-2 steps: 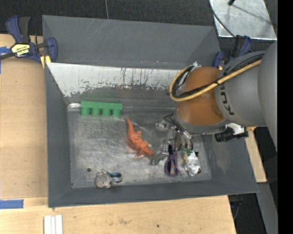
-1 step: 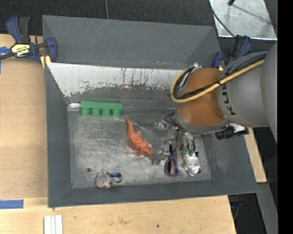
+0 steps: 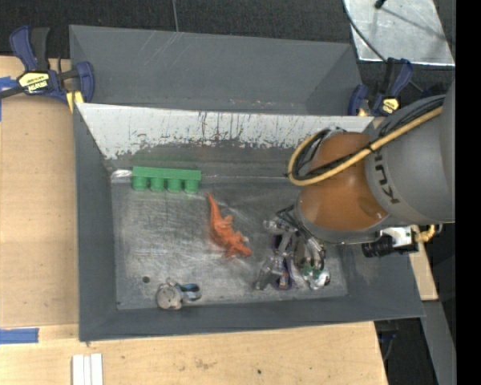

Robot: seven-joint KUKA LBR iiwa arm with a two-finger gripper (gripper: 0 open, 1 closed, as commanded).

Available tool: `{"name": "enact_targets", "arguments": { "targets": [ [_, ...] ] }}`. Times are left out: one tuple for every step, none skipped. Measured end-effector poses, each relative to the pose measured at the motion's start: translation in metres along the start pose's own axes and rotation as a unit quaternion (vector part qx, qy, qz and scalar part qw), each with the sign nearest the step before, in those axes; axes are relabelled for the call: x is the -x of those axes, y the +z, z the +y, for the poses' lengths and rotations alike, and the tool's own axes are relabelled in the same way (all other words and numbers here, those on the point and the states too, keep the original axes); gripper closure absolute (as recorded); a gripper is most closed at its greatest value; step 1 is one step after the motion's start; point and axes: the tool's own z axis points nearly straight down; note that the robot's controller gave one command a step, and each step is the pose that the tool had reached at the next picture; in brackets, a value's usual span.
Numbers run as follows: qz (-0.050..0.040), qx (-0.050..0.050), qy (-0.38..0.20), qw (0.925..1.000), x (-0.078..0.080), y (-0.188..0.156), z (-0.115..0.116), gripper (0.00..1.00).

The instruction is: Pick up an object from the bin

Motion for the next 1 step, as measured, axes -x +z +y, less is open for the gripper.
{"name": "enact_targets", "arguments": {
  "targets": [
    [-0.0004,-0.001,0.022,0.9998,-0.0092,0.0029,0.0440,0.00]
  ]
}}
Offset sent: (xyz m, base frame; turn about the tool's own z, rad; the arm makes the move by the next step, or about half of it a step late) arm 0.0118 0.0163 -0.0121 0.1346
